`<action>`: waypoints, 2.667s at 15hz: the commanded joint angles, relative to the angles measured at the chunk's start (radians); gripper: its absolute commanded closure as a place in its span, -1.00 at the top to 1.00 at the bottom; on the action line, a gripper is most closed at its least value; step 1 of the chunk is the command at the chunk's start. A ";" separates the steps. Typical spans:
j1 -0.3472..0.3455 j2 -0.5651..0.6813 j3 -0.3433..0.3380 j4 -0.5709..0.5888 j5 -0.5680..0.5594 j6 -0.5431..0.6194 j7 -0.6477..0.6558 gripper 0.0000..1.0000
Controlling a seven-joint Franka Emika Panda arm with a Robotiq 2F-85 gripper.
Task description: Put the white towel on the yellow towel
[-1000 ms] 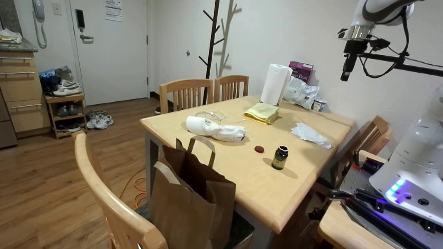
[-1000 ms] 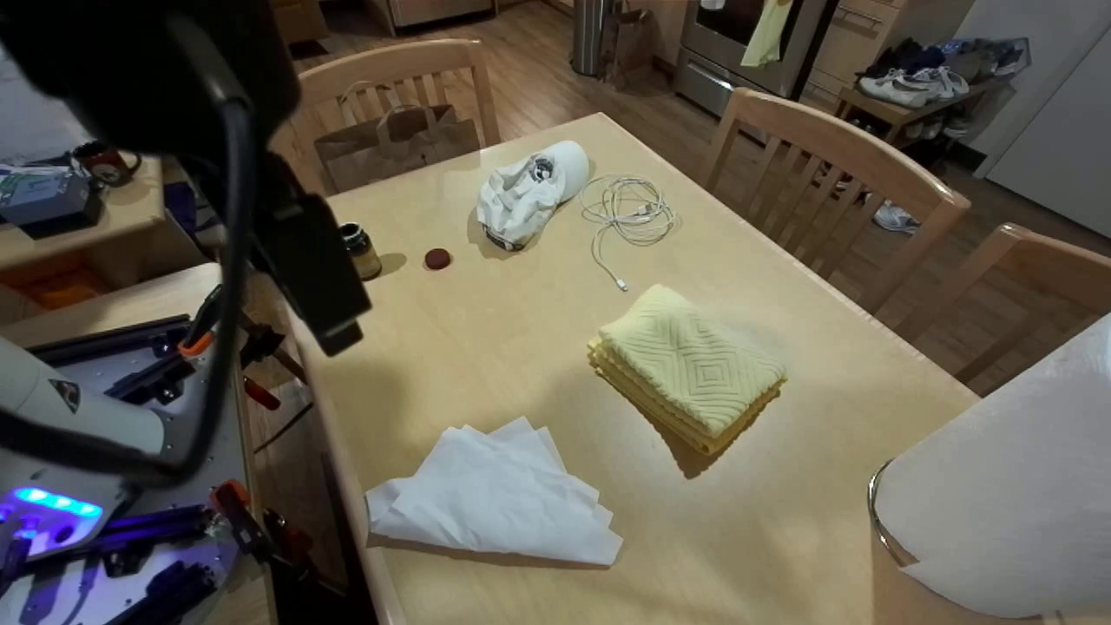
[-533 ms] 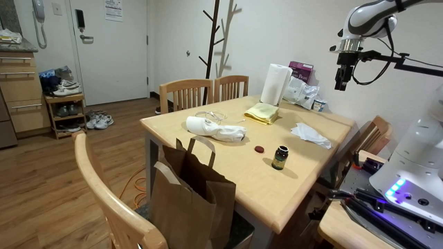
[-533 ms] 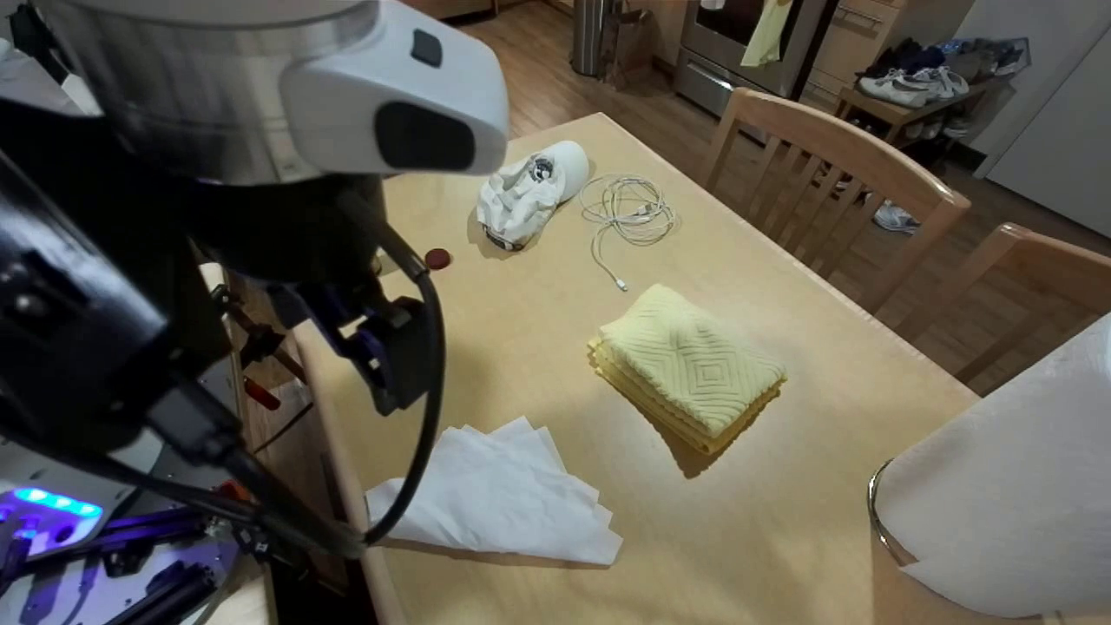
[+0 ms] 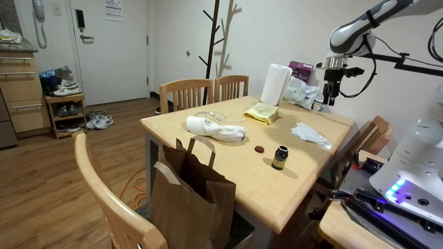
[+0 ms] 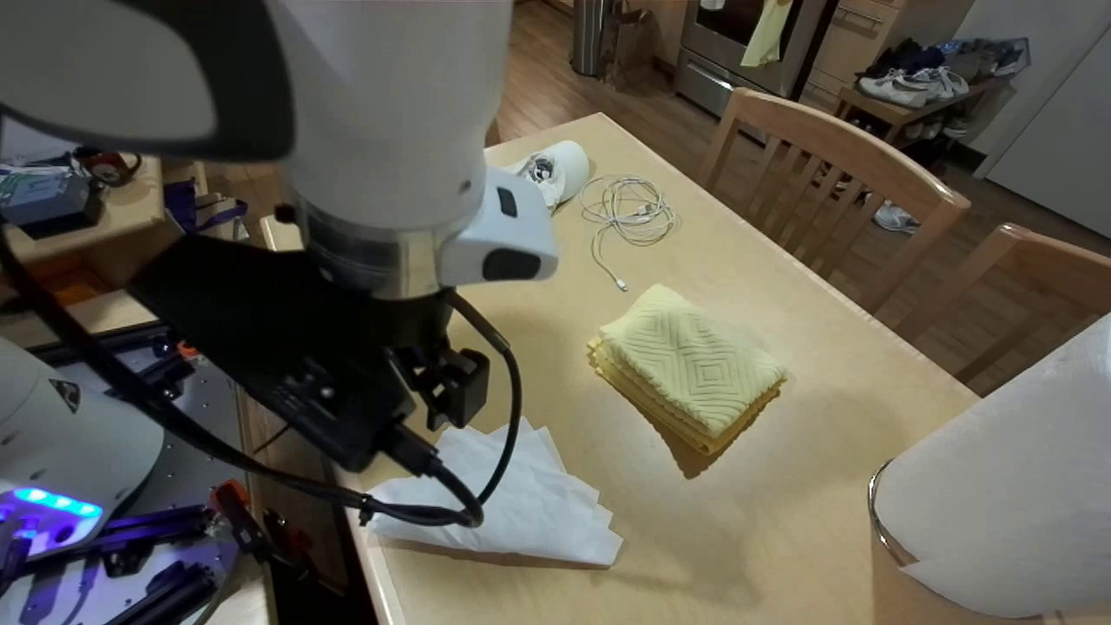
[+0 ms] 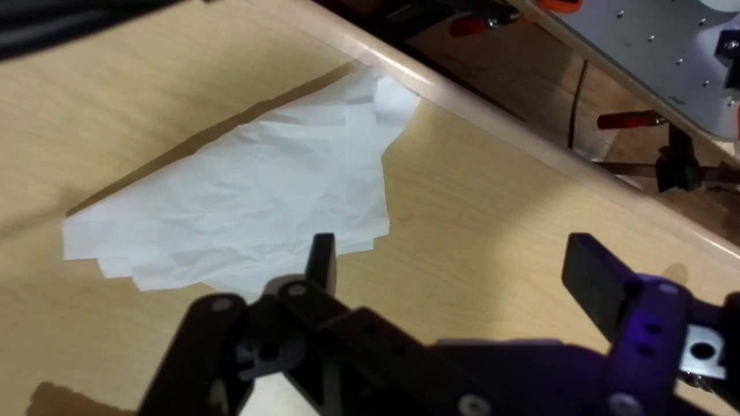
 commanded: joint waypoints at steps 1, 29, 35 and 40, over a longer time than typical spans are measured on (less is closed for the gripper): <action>-0.035 0.218 0.058 0.090 0.096 0.010 -0.097 1.00; -0.215 0.361 0.271 -0.124 -0.022 0.672 0.267 1.00; -0.278 0.365 0.291 -0.135 0.121 0.712 0.059 1.00; -0.257 0.365 0.254 -0.122 0.042 0.675 0.102 1.00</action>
